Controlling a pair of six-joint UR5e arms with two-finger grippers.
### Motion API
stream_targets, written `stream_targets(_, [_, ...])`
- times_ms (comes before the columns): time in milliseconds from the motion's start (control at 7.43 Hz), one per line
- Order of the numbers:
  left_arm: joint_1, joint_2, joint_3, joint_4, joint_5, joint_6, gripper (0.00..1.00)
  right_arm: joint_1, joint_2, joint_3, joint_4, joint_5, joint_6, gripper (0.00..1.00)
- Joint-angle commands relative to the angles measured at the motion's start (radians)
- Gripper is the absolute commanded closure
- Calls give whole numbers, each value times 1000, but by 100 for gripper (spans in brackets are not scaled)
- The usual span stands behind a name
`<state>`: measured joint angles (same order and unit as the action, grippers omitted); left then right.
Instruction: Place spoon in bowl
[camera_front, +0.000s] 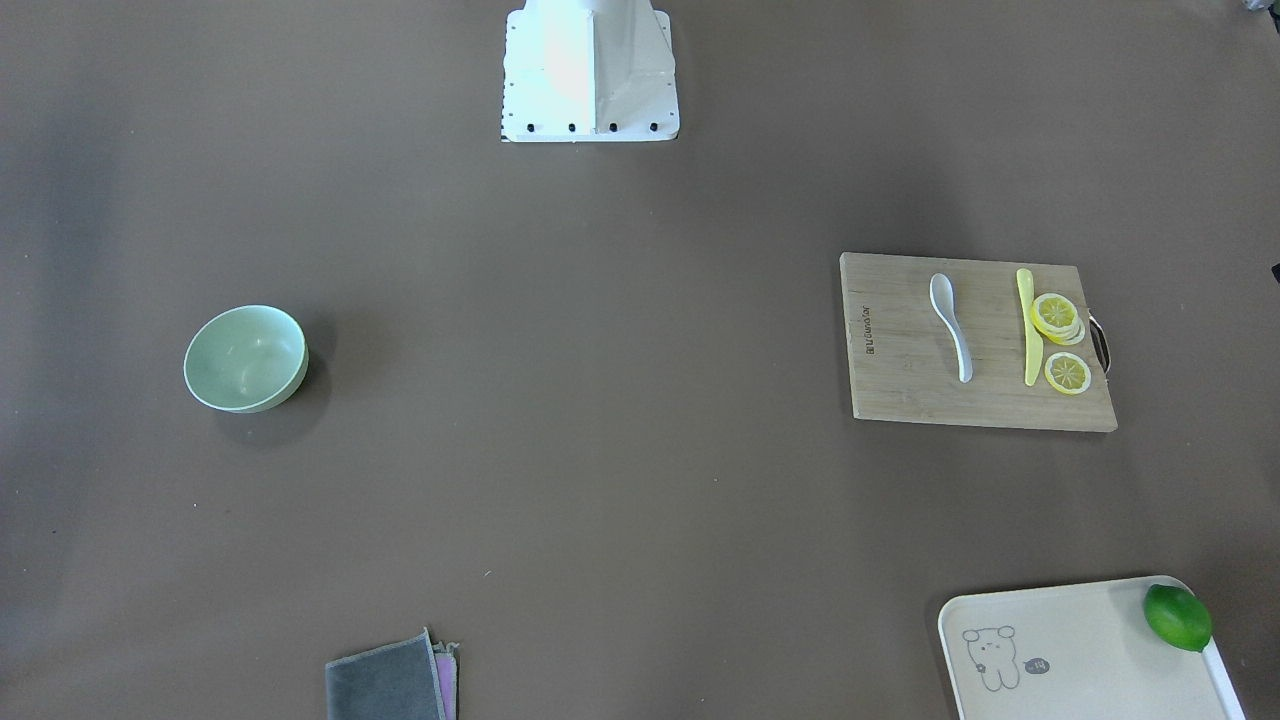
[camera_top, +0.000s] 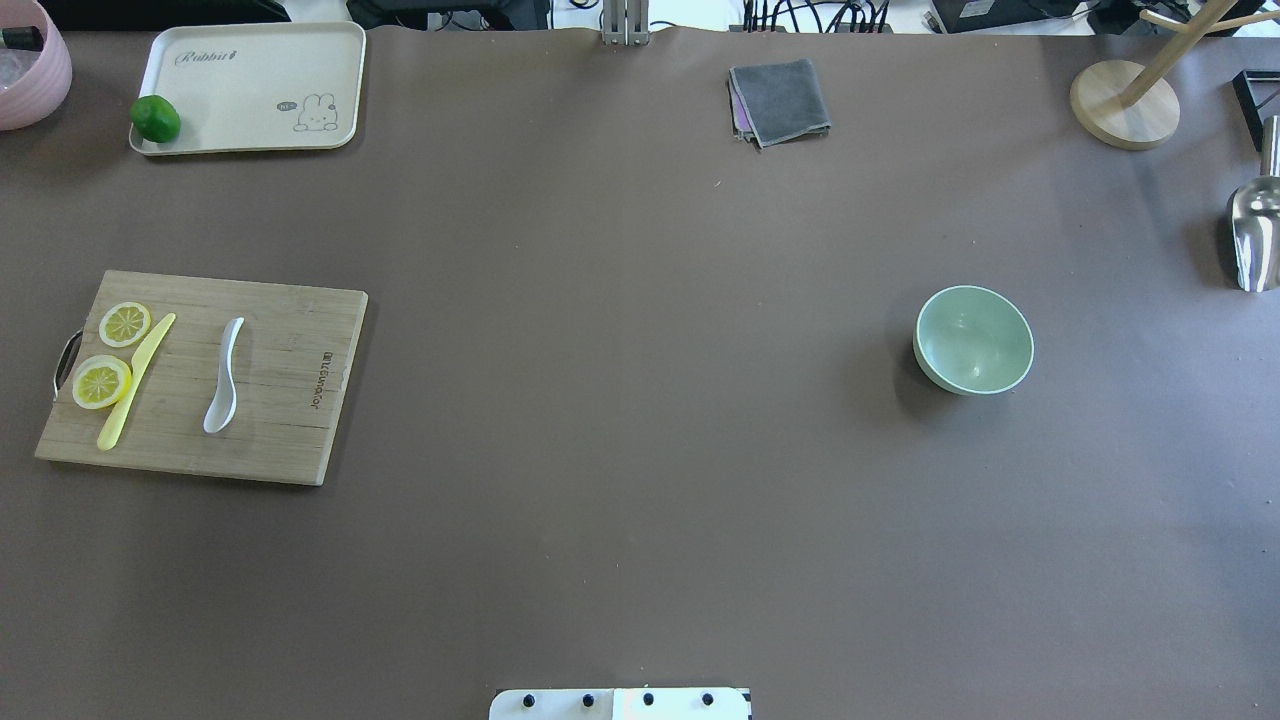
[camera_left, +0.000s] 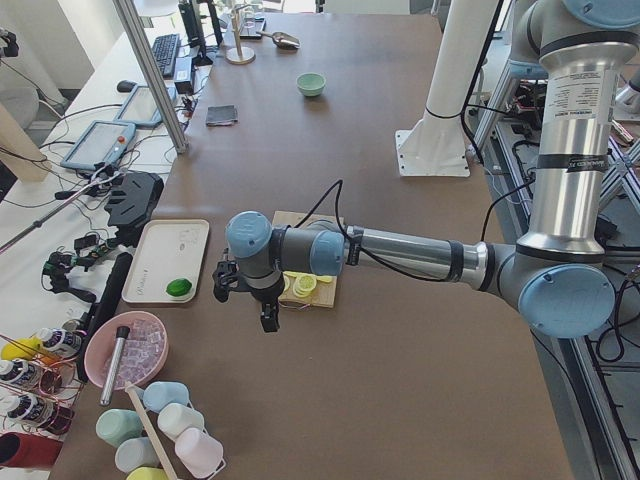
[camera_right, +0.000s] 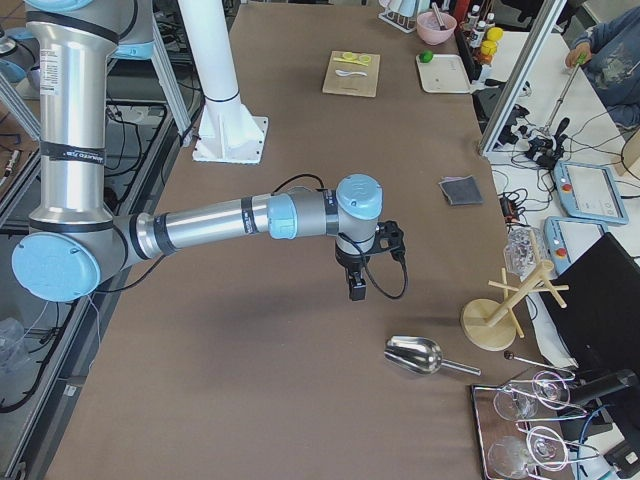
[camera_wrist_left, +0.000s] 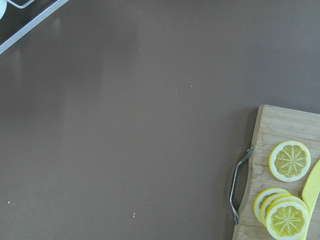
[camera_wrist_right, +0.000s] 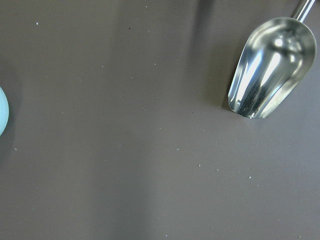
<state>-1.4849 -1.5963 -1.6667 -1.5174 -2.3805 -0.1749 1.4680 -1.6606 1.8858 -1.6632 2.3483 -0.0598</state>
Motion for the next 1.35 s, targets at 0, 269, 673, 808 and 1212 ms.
stream_targets(0, [0,10,-1,-13,9,0,2,0,-7,2,0,0,0,0])
stream_targets(269, [0,13,-10,-23,9,0,2,0,-8,1,0,0,0,0])
stream_targets(673, [2,13,-5,-23,9,0,2,0,-11,4,0,11,0,0])
stream_targets(808, [3,10,-7,-23,9,-1,2,0,-13,7,0,20,0,0])
stream_targets(1212, [8,-34,-10,-23,11,-3,2,0,-11,7,0,20,0,0])
